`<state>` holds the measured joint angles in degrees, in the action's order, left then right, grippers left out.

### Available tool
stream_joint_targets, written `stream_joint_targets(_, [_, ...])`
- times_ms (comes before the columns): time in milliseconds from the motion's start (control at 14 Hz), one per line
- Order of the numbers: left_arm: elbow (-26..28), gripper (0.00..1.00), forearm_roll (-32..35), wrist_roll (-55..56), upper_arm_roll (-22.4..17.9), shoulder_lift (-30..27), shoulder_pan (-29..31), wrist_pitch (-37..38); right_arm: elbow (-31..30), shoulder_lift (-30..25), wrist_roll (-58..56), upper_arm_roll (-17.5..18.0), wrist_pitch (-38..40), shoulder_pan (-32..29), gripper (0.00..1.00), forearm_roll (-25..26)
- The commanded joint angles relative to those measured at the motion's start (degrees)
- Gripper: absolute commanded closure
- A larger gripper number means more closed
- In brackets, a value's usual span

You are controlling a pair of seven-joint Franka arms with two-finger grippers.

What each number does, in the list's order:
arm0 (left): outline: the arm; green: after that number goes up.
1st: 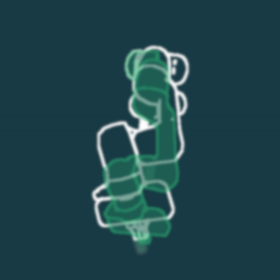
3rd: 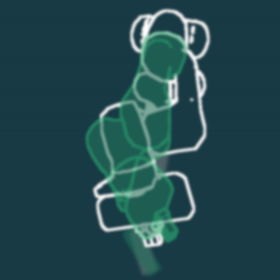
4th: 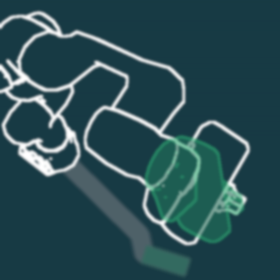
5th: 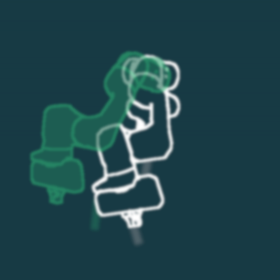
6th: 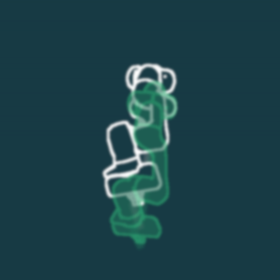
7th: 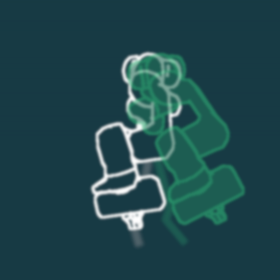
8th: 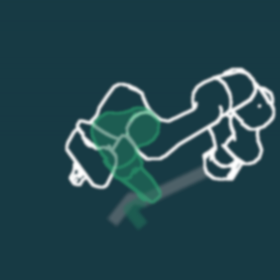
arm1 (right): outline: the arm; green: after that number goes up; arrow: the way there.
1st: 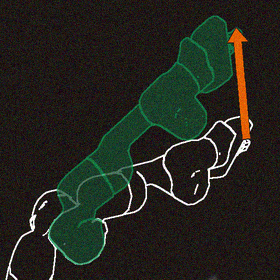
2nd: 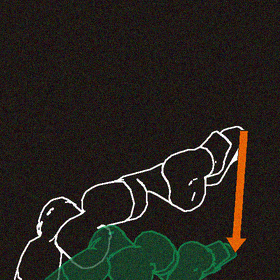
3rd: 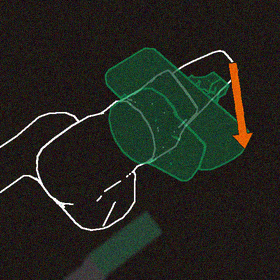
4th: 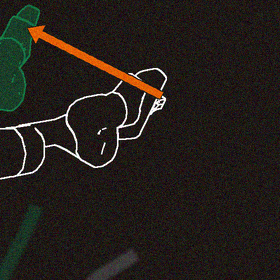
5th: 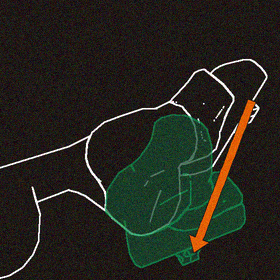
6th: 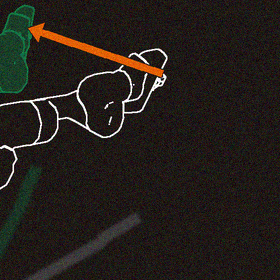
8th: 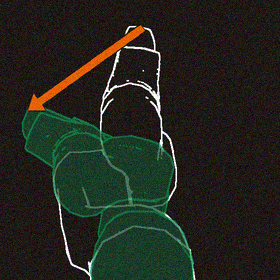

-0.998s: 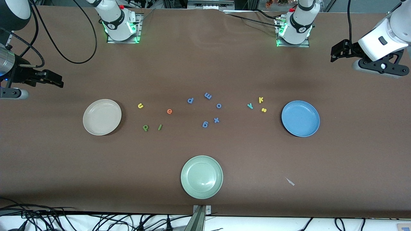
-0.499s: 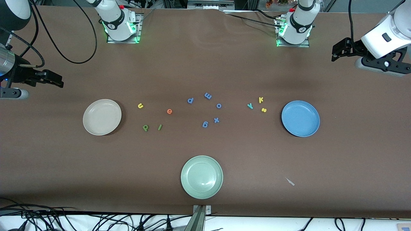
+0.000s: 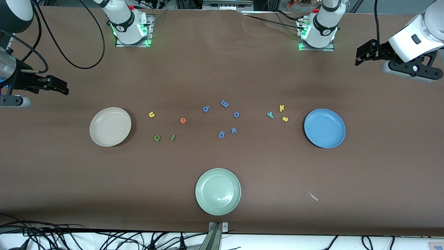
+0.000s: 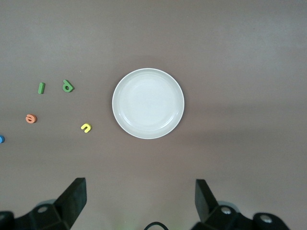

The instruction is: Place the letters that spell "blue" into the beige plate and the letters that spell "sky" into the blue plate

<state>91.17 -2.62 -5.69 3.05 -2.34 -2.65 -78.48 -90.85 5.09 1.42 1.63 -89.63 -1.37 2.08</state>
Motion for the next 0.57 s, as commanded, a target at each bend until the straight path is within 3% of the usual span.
stream_joint_targets(0, [-1.4,0.00,-1.2,0.2,0.5,0.2,0.6,1.3,-0.5,-0.4,0.3,0.2,-0.2,-0.2,0.00,-0.9])
stream_joint_targets(499, [-1.1,0.00,-1.2,0.5,0.1,-0.5,-0.8,1.3,-0.5,-0.4,0.3,0.2,-0.2,-0.2,0.00,-0.9])
